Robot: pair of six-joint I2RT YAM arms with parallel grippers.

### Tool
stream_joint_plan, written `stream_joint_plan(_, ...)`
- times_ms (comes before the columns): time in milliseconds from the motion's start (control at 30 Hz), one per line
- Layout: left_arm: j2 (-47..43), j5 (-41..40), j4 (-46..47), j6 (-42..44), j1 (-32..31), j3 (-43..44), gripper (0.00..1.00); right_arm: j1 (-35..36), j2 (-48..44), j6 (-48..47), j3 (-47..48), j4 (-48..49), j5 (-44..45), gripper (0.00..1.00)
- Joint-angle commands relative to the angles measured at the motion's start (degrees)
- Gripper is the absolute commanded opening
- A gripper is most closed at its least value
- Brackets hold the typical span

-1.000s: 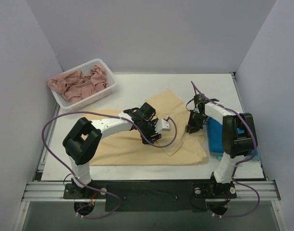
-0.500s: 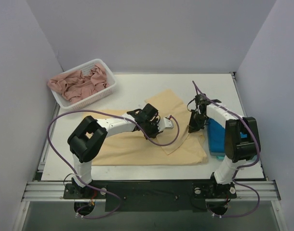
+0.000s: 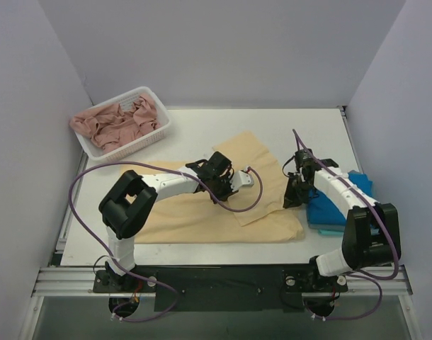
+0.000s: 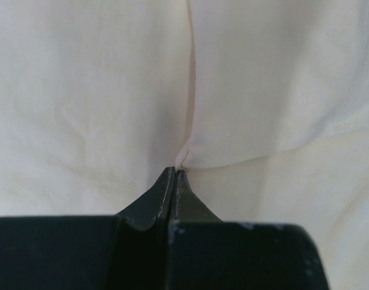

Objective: Fold and stack the t-shirts
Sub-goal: Fold the flattened tshirt in 1/3 of the way

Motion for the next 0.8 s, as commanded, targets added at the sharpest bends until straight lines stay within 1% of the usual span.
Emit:
stream_joint_plan(0, -1.01, -1.49, 1.81, 0.70, 0.85, 0.22, 0.00, -0.16, -5.42, 2.54, -3.55, -5.19, -1.82, 0.00)
stream_joint_plan(133, -1.10, -0.87, 1.90, 0.88, 0.85, 0.22, 0.00, -0.16, -6.75, 2.46, -6.54, -4.23, -1.13, 0.00)
stream_joint_plan(333, -0.92, -0.43, 0.59, 2.11, 0.76, 1.53, 0.00, -1.48, -3.24, 1.67, -5.75, -2.47, -0.25, 0.00)
stream_joint_plan(367, -1.01, -0.34, 0.06, 2.63, 0.76, 1.88, 0.20, -1.65, -2.80, 1.49, -5.84, -2.12, -0.25, 0.00)
stream_joint_plan(400, -1.19, -0.34, -0.38, 2.81, 0.76, 2.67, 0.31, -1.65, -2.62, 1.31, -5.93, -1.85, -0.33, 0.00)
stream_joint_plan(433, -1.54, -0.17, -1.43, 3.25, 0.85, 3.20, 0.51, -1.65, -2.10, 1.23, -5.93, -1.07, -0.60, 0.00)
stream_joint_plan(467, -2.06, 0.27, -1.96, 3.52, 0.85, 4.68, 0.60, -1.65, -1.92, 1.14, -6.02, -0.36, -1.82, 0.00)
stream_joint_plan(533, -3.29, 2.90, -4.07, 4.13, 0.85, 6.97, 0.63, -1.65, -1.30, 1.66, -6.11, 0.69, -2.88, 0.00)
stream_joint_plan(600, -4.26, 7.63, -6.88, 4.57, 0.76, 9.43, 0.63, -1.83, -1.04, 2.28, -6.11, 1.57, -3.50, 0.00)
stream_joint_plan(700, -6.10, 13.79, -12.14, 5.80, 0.15, 12.16, 0.63, -2.00, -0.25, 2.54, -5.93, 2.28, -4.72, 0.00)
stream_joint_plan(733, -6.28, 17.46, -13.29, 6.85, -0.73, 12.52, 0.62, -2.09, 0.19, 2.54, -5.84, 2.37, -4.82, 0.00)
stream_joint_plan(767, -6.72, 19.15, -16.26, 8.60, -1.43, 12.96, 0.61, -2.18, 0.45, 2.46, -5.84, 2.37, -4.82, 0.00)
